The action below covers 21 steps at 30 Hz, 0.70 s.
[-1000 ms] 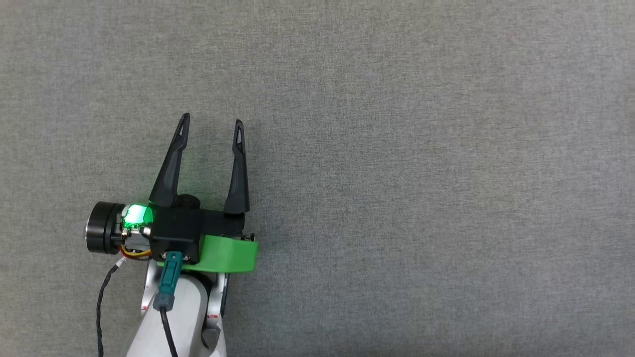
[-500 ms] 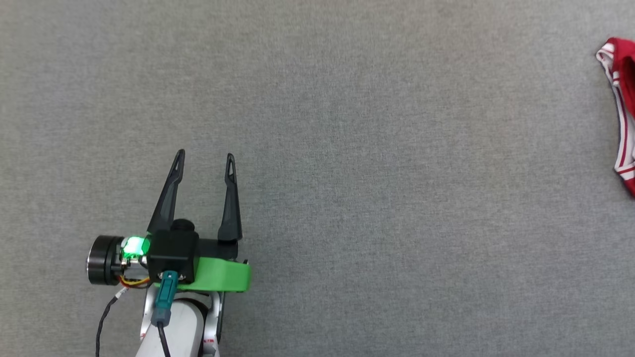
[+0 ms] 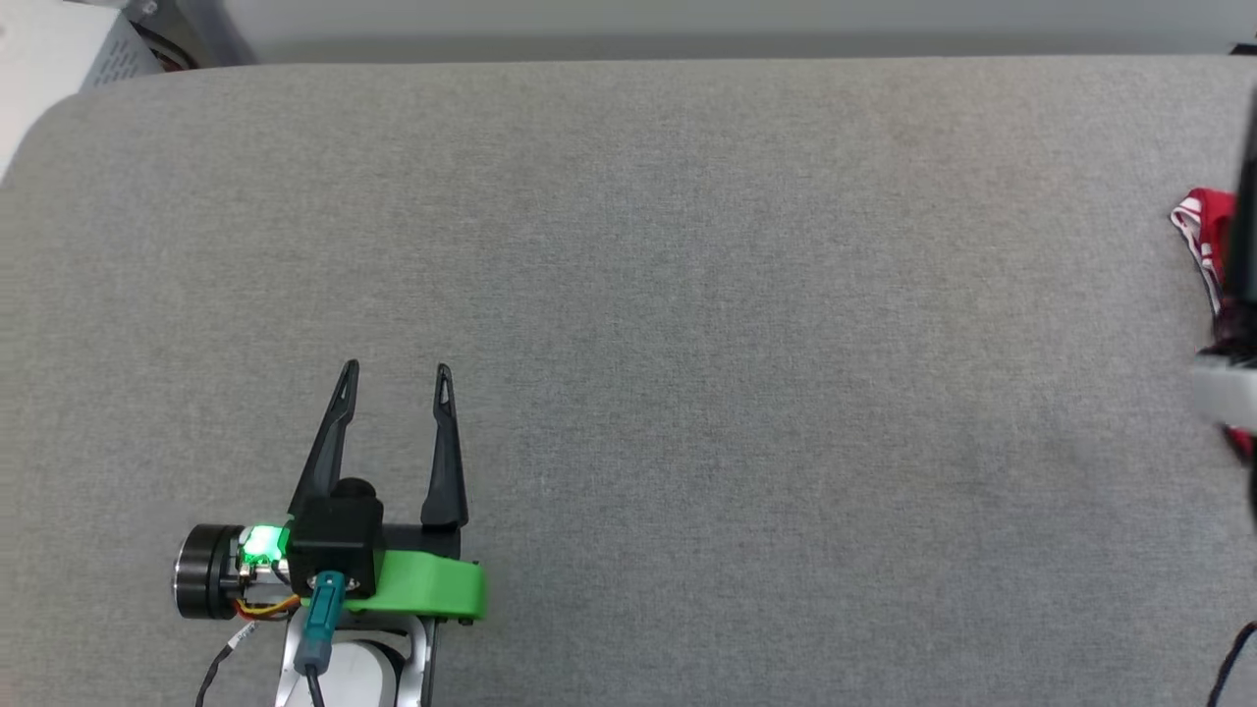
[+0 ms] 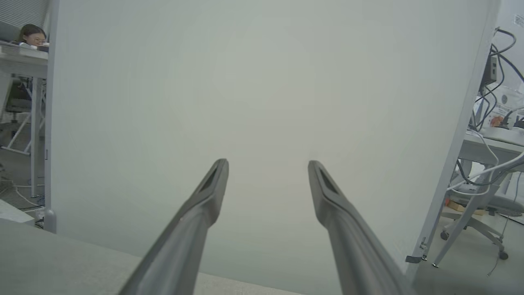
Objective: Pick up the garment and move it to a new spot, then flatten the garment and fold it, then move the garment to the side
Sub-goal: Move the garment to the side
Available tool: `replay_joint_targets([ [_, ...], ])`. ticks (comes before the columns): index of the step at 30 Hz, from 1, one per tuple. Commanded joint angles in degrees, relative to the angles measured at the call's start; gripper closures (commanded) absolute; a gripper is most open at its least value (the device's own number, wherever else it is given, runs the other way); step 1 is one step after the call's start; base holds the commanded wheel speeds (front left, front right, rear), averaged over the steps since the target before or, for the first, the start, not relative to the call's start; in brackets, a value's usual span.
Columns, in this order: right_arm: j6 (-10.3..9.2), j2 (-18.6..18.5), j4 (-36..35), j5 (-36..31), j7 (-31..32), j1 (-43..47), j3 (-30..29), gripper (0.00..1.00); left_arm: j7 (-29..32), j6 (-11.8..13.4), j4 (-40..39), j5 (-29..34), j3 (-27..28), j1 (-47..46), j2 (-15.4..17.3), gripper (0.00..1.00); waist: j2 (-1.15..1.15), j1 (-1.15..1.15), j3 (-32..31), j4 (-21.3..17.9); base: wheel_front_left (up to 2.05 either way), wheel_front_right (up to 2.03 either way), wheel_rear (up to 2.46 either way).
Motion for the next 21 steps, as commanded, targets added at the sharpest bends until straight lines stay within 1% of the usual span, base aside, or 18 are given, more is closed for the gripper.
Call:
replay_joint_targets([
  [1, -0.04, 1.1, -0.9, -1.2, -0.2, 2.0, 1.5, 0.0, -0.3, -0.1, 0.2, -0.4, 0.3, 0.9, -0.2, 0.0, 0.0, 0.01, -3.0, 2.4, 0.0, 0.0, 0.0],
  [3, -0.04, 2.7, -0.7, -1.8, -0.3, 4.5, 3.9, 0.0, -0.3, -0.2, 0.4, -0.4, 0.6, 1.5, -0.3, 0.0, 0.0, 0.01, -3.9, 2.7, 0.0, 0.0, 0.0],
  [7, -0.04, 5.6, 0.4, -2.9, -0.3, 9.2, 6.1, 0.0, -0.3, -0.5, 0.9, -0.5, 1.1, 2.7, -0.4, 0.0, 0.0, 0.01, -5.7, 3.2, 0.0, 0.0, 0.0],
  [13, -0.04, 9.6, 3.5, -4.0, -0.3, 17.7, 5.3, 0.0, -0.3, -1.2, 1.3, -0.6, 1.4, 4.2, -0.8, 0.0, 0.0, 0.01, -7.6, 3.8, 0.0, 0.0, 0.0],
  [16, -0.04, 10.6, 4.2, -3.7, -0.3, 21.0, 5.1, 0.0, -0.3, -2.0, 1.3, -1.0, 1.6, 4.9, -1.0, 0.0, 0.0, 0.01, -8.5, 4.0, 0.0, 0.0, 0.0],
  [21, -0.04, 11.7, 4.2, -2.7, -0.3, 25.3, 5.1, 0.0, -0.3, -3.9, 1.7, -2.2, 2.1, 6.6, -1.3, 0.0, 0.0, 0.01, -10.4, 4.1, 0.0, 0.0, 0.0],
])
